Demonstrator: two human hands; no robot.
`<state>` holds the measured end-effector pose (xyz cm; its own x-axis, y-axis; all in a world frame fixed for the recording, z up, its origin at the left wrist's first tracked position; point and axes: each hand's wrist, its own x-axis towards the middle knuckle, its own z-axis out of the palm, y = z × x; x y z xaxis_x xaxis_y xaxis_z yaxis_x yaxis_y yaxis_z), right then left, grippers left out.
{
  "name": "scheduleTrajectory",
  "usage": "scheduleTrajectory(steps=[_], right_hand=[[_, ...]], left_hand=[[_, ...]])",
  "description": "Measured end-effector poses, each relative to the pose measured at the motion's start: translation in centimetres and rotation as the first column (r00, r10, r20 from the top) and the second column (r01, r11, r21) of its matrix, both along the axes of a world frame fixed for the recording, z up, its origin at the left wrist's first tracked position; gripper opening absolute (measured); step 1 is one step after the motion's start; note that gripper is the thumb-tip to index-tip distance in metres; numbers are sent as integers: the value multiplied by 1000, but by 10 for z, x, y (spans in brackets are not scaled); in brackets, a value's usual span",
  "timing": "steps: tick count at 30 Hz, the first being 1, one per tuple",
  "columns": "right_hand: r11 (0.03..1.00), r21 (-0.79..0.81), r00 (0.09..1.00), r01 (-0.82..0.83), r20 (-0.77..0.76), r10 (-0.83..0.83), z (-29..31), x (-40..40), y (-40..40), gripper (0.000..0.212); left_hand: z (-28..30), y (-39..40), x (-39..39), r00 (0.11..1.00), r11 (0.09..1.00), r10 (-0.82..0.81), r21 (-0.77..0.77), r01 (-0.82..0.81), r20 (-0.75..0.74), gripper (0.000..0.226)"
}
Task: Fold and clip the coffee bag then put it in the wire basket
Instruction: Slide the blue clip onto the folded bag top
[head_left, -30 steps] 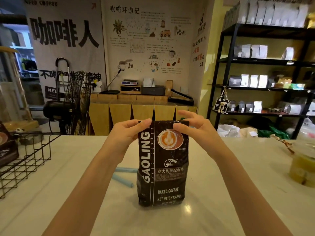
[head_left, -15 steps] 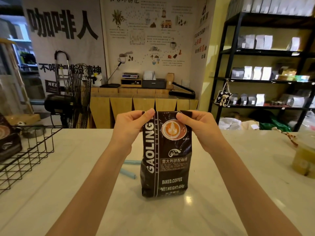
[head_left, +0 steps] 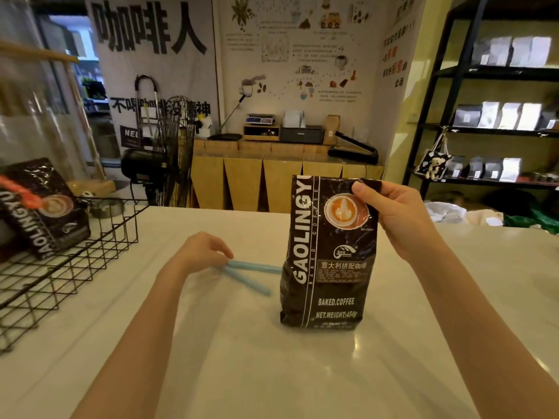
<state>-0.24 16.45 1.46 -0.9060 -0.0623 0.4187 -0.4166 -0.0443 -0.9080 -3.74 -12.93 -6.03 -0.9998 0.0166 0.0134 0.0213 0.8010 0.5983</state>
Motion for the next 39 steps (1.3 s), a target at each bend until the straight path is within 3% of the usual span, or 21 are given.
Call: scheduleTrajectory(steps=[4,11,13,16,19,22,24,25,27,34,39], right_hand=[[999,-33,1000,3,19,-2,-2,-2,1,10],[998,-62,999,19,35,-17,-5,-7,2,10],[999,-51,999,16,33,-14,-5,-8,3,9],[999,-47,1000,14,25,-13,-6,-8,4,9],[999,-49,1000,13,22,-12,-6,-8,4,9],[999,-45,1000,11,14,-10,-6,-7,4,9],[999,-42,1000,8,4,-8,-6,-7,4,9],[999,-36,1000,10,0,-10,-6,-8,4,9],[1000,-22,1000,12,-4,-12,-7,-8,5,9],[1000,-12,1000,-1,-19,1,-7,-9,6,11],[999,-32,1000,-13,12,13,-6,-7,5,12]], left_hand=[[-14,-13,-5,995,997,-39,-69,45,87,21],[-27,-12,-11,1000,991,-2,-132,4,15,14],[-22,-7,-13,1000,999,9,-40,-9,11,12],[-8,6,-13,999,968,47,246,-43,-14,6],[15,17,-6,990,829,106,559,-37,-92,6],[44,26,8,986,554,79,829,81,-149,10],[60,33,19,978,386,3,903,190,-207,13],[66,37,23,971,350,-32,907,233,-237,14],[75,47,31,955,366,-74,883,294,-287,19],[81,79,46,913,660,-67,668,343,-403,11],[78,97,45,901,630,-62,683,369,-430,23]])
